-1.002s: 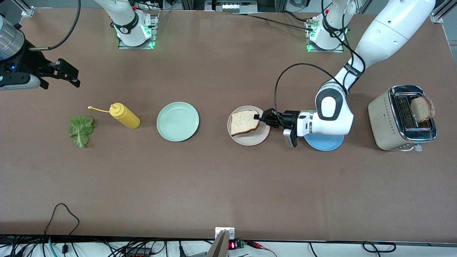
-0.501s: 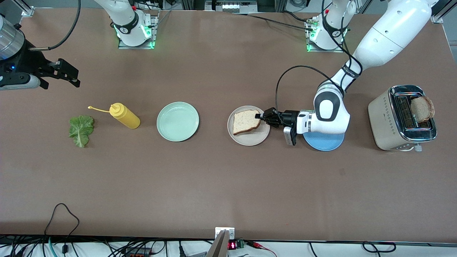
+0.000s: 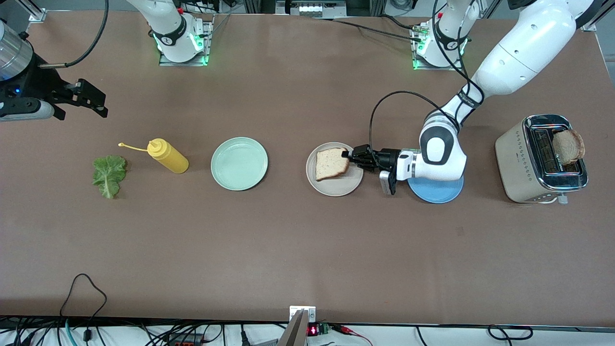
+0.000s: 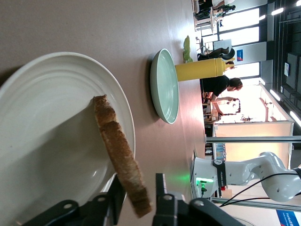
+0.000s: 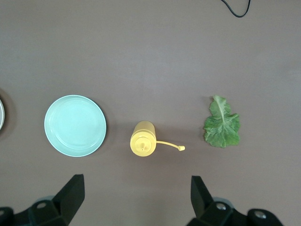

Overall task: Make sandwich in beige plate with both arms
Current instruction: 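Open the left gripper and lift it away from the toast, then return the left gripper above the toaster while the right gripper reaches the bottle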

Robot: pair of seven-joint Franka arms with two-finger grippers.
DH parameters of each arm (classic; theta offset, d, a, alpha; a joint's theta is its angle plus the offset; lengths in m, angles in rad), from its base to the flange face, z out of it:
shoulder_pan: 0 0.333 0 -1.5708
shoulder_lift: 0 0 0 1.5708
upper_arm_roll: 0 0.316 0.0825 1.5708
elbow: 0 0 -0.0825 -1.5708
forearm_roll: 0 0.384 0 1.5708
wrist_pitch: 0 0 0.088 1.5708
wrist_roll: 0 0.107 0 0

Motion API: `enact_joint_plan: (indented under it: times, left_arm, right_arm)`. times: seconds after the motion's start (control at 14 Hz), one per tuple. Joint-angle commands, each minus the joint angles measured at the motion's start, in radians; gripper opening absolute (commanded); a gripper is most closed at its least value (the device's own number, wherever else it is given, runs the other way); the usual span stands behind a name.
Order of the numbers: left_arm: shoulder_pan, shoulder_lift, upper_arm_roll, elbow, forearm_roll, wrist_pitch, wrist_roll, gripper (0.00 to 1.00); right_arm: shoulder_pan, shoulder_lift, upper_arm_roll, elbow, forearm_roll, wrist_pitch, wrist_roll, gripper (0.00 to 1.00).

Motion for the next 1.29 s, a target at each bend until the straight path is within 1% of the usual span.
enact_joint_plan:
  times: [0.0,0.14,0.21,0.29,0.43,0.57,0.64,0.72,0.79,0.86,1.0,1.15,1.22]
  left_arm:
    - [0.004,-0.046,0.009,-0.002,0.058,0.002,0.029,1.00]
    - [0.010,-0.115,0.012,0.000,0.193,-0.003,0.017,1.00]
    - [0.012,-0.140,0.028,0.000,0.247,-0.012,-0.004,1.00]
    - [0.012,-0.149,0.034,0.001,0.296,-0.027,-0.027,1.00]
    - [0.014,-0.198,0.040,0.004,0.402,-0.075,-0.108,1.00]
    - [0.014,-0.261,0.040,0.014,0.540,-0.141,-0.249,1.00]
    - [0.014,-0.296,0.040,0.039,0.634,-0.191,-0.333,1.00]
    - [0.014,-0.322,0.040,0.070,0.722,-0.272,-0.421,1.00]
    - [0.014,-0.350,0.040,0.113,0.800,-0.359,-0.499,1.00]
    - [0.014,-0.365,0.038,0.159,0.869,-0.439,-0.565,1.00]
    - [0.014,-0.369,0.037,0.251,0.962,-0.561,-0.630,1.00]
    - [0.014,-0.417,0.032,0.320,1.064,-0.668,-0.667,1.00]
    - [0.014,-0.438,0.034,0.348,1.097,-0.726,-0.704,1.00]
  right_arm:
    - [-0.002,-0.009,-0.004,0.003,0.016,0.001,-0.017,1.00]
    - [-0.008,-0.006,-0.006,-0.002,0.016,-0.002,-0.016,1.00]
    - [-0.010,-0.005,-0.007,-0.005,0.016,-0.003,-0.016,1.00]
    - [-0.010,-0.005,-0.007,-0.005,0.016,-0.006,-0.016,1.00]
    - [-0.010,-0.003,-0.007,-0.008,0.014,-0.009,-0.017,1.00]
    - [-0.008,-0.002,-0.007,-0.008,0.014,-0.032,-0.017,1.00]
    - [-0.010,0.000,-0.007,-0.011,0.014,-0.048,-0.020,1.00]
    - [-0.016,0.001,-0.010,-0.020,0.016,-0.052,-0.064,1.00]
    - [-0.030,0.001,-0.020,-0.031,0.017,-0.046,-0.171,1.00]
    - [-0.044,0.001,-0.027,-0.045,0.036,-0.039,-0.275,1.00]
    - [-0.096,0.001,-0.046,-0.086,0.138,-0.010,-0.440,1.00]
    - [-0.181,0.018,-0.047,-0.150,0.250,0.053,-0.674,1.00]
    - [-0.217,0.020,-0.049,-0.196,0.301,0.090,-0.766,1.00]
